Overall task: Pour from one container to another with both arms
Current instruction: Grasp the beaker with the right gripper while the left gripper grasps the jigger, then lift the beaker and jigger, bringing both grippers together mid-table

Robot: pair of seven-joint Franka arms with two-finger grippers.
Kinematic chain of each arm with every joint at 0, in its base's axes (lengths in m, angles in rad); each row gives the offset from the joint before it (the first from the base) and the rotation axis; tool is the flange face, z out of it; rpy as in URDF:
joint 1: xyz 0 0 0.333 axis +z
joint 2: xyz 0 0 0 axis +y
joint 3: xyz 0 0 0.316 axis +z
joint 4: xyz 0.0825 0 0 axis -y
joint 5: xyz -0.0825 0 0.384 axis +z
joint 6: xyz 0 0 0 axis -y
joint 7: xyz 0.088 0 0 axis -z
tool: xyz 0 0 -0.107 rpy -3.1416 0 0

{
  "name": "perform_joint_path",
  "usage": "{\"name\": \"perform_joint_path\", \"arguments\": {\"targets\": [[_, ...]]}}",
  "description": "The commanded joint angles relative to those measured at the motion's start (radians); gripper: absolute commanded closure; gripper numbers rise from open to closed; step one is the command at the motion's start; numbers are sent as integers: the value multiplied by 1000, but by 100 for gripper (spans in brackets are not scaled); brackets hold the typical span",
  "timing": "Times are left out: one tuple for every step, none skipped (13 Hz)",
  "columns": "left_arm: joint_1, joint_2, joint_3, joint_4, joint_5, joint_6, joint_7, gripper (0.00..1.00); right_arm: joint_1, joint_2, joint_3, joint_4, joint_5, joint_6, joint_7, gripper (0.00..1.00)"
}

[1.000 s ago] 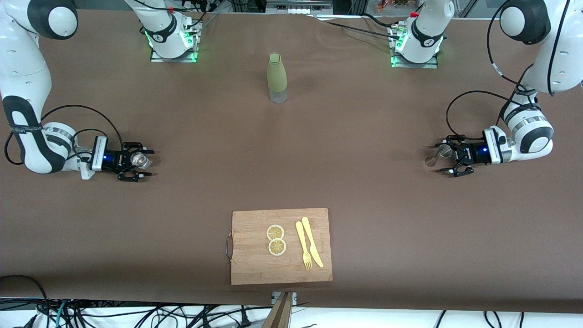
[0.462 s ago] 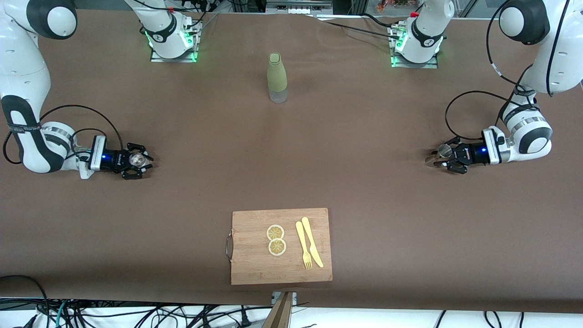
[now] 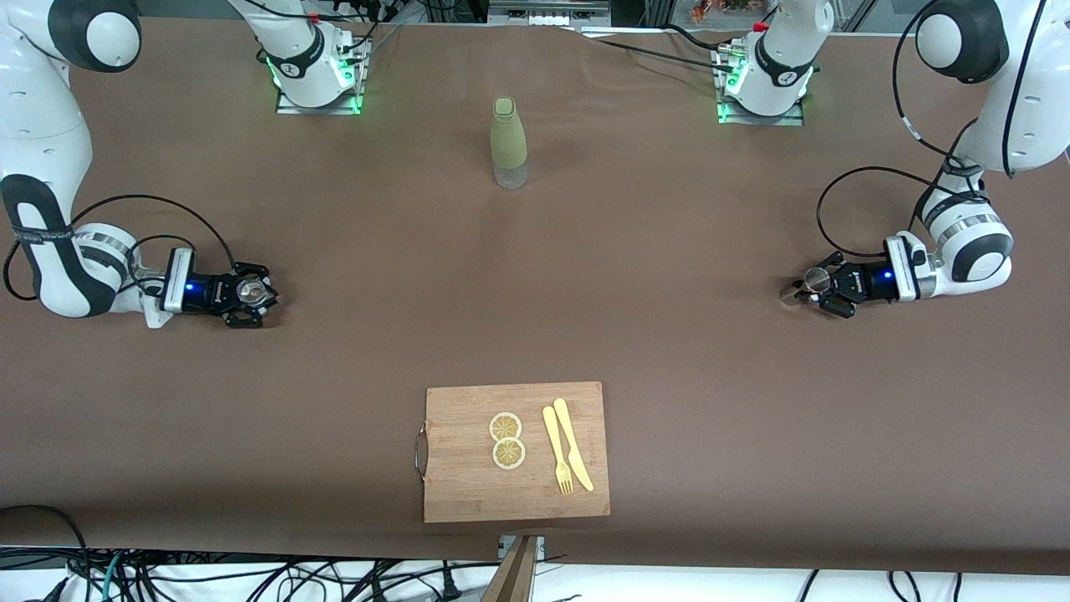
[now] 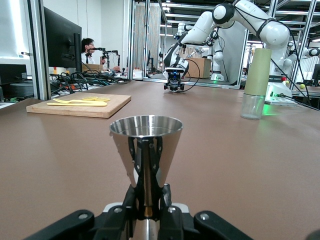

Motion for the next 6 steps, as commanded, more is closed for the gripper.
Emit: {"name": "perform_joint_path", "arguments": {"targets": [[-29,11,4,8,-9,6,91,100,-8,-2,36,5,41,-21,4,86],[-47,7,2,19,-7,4,80,100,-5,-4,39,5,62,-36,4,86],[-70,2,-7,34,-8,4,50,100,1,-5,47,6,84,-40,6,86],[-93,0,-25,53,-8,4,18,100,1,-7,71,6,92,-42,15,86],[-116,-3,-50,63,-19,7,-5,100,1,-5,90,11,95,-39,27,86],[-144,-6,-73,79,-27,13,-25,100,2,-7,110,11,111,-34,39,86]]}}
